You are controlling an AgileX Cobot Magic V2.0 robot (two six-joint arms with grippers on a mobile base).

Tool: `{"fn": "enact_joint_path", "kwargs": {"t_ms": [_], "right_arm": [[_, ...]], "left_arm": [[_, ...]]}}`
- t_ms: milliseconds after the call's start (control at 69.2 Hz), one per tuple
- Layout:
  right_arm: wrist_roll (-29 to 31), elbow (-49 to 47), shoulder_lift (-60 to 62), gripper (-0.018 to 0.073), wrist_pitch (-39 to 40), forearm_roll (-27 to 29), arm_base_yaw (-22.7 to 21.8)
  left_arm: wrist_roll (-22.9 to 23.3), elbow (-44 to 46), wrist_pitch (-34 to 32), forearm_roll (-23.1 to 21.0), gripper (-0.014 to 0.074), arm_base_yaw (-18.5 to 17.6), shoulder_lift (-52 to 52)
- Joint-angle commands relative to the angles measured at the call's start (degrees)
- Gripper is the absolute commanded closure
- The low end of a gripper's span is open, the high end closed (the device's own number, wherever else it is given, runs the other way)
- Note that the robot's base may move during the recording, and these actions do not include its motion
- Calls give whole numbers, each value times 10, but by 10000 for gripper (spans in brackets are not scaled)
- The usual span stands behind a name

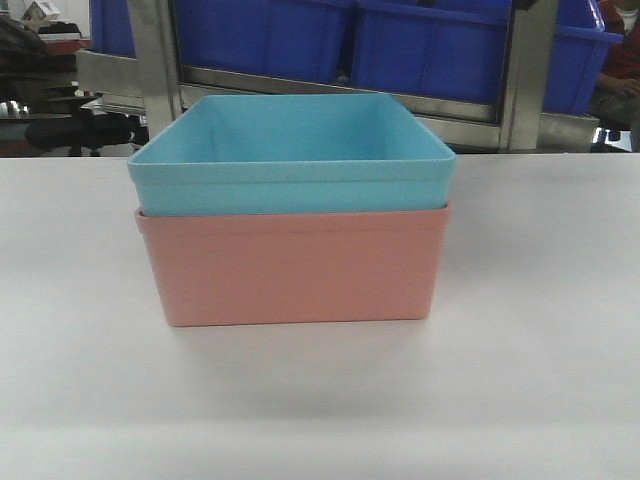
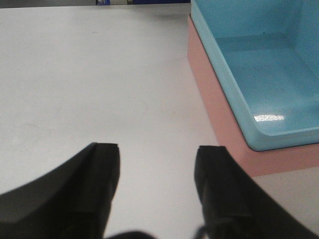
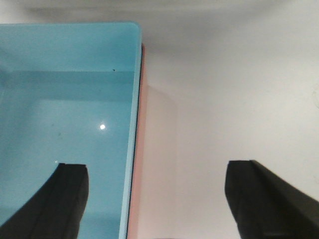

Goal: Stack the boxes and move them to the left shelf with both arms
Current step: 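Open the right gripper and raise it off the light-blue bin, then lower both grippers onto opposite walls of the stacked bins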

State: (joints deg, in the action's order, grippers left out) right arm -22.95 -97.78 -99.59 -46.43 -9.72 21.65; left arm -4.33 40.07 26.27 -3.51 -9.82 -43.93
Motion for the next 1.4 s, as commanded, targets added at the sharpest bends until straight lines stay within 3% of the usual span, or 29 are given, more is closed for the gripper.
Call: {"fn": "enact_joint_path", "kwargs": {"t_ms": [0,202,752,1142,1388], "right_arm": [[22,-21,41,-53,16,-13,-1],[35,-21,44,-53,-9,-13,-1],[49,-21,56,-53,-38,-13,-1],[49,-21,77,-53,-59,-8,-1],[54,-20,76,-53,-50,-18,-1]], "left_arm": [[0,16,-41,-13,176,-1,3],[0,34,-25,-57,76,-1,-35],[0,81,-9,-67,74,-1,-114],[0,81,-55,-69,75,-55,-121],[0,110,-50,-69,75,-98,-183]]}}
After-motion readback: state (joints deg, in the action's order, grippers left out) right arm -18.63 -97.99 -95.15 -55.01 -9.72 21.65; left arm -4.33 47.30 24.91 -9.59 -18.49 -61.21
